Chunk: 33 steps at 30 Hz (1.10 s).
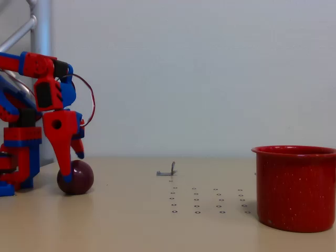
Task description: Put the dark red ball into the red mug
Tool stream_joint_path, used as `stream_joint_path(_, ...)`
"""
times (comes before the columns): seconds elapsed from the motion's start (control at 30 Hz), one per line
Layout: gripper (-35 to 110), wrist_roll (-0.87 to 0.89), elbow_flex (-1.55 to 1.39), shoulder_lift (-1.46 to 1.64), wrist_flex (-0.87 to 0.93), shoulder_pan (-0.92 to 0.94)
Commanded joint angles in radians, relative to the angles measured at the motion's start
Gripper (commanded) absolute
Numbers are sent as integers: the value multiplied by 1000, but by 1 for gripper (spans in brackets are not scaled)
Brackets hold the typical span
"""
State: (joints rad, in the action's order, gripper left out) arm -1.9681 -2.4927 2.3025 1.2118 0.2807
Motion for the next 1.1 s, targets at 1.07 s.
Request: stream_joint_path(1.07,33,-49,-3,-52,-173,58)
